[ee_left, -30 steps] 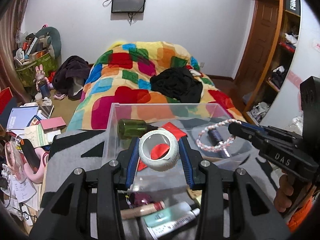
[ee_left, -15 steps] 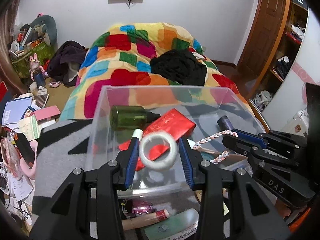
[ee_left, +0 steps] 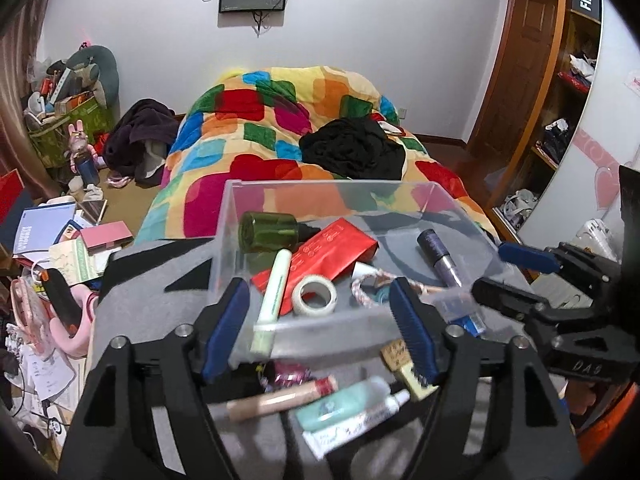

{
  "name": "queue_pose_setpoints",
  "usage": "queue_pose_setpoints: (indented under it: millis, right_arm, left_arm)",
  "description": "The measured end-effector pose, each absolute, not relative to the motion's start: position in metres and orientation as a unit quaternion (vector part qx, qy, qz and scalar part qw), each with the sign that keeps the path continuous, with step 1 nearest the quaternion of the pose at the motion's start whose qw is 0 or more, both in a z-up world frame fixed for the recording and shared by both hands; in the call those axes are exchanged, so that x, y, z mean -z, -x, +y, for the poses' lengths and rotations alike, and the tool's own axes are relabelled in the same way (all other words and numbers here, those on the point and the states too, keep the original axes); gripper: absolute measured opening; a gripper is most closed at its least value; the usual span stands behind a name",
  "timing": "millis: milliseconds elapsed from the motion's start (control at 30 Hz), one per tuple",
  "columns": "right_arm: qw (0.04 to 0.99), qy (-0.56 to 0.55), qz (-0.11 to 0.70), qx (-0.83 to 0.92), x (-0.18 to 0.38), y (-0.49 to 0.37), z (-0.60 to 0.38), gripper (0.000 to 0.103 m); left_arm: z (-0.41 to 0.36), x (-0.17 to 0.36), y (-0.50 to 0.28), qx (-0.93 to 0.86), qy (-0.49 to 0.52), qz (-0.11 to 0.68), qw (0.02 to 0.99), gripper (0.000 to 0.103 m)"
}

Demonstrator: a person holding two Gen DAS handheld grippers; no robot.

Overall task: Organize objects
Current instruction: 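Drop white tape roll into box with left tool while right tool drops cord, then grasp white toothpaste tube with left tool while right tool grasps white pen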

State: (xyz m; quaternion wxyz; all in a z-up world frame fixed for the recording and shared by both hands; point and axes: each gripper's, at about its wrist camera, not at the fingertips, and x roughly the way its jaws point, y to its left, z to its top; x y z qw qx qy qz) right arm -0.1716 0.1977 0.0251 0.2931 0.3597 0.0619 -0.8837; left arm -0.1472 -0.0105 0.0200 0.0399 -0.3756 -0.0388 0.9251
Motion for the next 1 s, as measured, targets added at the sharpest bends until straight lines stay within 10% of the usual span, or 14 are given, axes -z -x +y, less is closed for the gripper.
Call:
queue_pose_setpoints:
  millis: [633, 1000]
  right_arm:
    - [0.297, -0.444, 0.072, 0.842, 0.045, 0.136, 0.225, 0.062]
    - [0.341, -0.451, 0.048, 0.824, 0.045, 0.114, 0.237, 0.02]
  left_arm:
    - [0.009, 0.054, 0.096, -0.884, 0.46, -0.025, 0.081, 0.082]
    - [0.028, 0.054, 0.062, -0.878, 0.456, -0.024, 0.147, 0.059]
